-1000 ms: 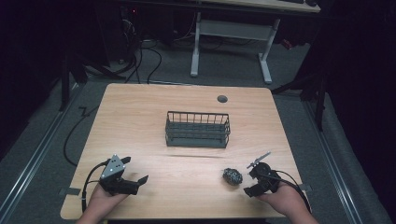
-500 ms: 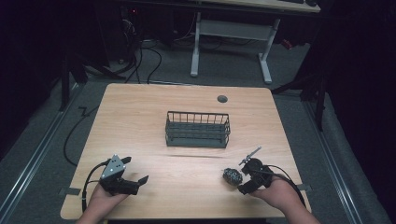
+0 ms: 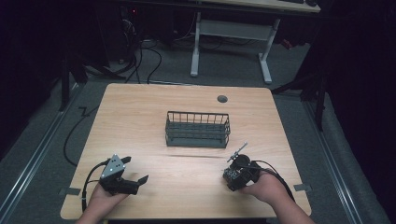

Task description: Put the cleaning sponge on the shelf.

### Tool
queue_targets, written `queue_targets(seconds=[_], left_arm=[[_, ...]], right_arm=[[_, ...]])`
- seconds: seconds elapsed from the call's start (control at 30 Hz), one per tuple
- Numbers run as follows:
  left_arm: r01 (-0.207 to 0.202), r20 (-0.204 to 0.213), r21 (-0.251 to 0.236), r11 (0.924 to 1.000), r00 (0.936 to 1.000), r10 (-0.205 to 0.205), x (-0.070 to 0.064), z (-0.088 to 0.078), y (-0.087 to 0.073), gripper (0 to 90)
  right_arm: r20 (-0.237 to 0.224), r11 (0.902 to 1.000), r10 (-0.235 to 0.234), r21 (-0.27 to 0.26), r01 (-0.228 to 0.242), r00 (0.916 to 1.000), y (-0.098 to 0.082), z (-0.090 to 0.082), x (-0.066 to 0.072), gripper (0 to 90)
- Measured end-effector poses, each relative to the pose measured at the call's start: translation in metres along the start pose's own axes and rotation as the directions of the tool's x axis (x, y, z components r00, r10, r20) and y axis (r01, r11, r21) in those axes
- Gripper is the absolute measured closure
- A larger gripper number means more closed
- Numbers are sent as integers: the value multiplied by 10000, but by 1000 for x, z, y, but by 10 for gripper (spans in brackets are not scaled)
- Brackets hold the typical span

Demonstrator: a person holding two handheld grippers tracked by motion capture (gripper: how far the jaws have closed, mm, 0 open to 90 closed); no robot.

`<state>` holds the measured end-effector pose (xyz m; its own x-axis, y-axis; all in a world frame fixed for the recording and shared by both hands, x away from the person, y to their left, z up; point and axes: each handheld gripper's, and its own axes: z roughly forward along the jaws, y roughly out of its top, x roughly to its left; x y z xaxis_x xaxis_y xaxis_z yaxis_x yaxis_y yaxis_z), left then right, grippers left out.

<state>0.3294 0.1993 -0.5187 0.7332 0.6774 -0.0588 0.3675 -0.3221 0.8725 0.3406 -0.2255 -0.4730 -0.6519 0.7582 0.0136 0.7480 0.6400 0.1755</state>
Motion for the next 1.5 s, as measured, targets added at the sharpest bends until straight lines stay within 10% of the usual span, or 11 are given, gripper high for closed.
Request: queue_targets(seconds=[0.5, 1.5], left_arm=[[122, -149, 29, 9999, 9998, -121, 3, 0, -1, 11], [94, -58, 25, 10000, 9999, -93, 2, 0, 0, 16]], right_arm=[[-357, 9984, 367, -413, -382, 9987, 1, 0, -5, 440], [-223, 9987, 370, -341, -378, 9991, 29, -51, -16, 451]])
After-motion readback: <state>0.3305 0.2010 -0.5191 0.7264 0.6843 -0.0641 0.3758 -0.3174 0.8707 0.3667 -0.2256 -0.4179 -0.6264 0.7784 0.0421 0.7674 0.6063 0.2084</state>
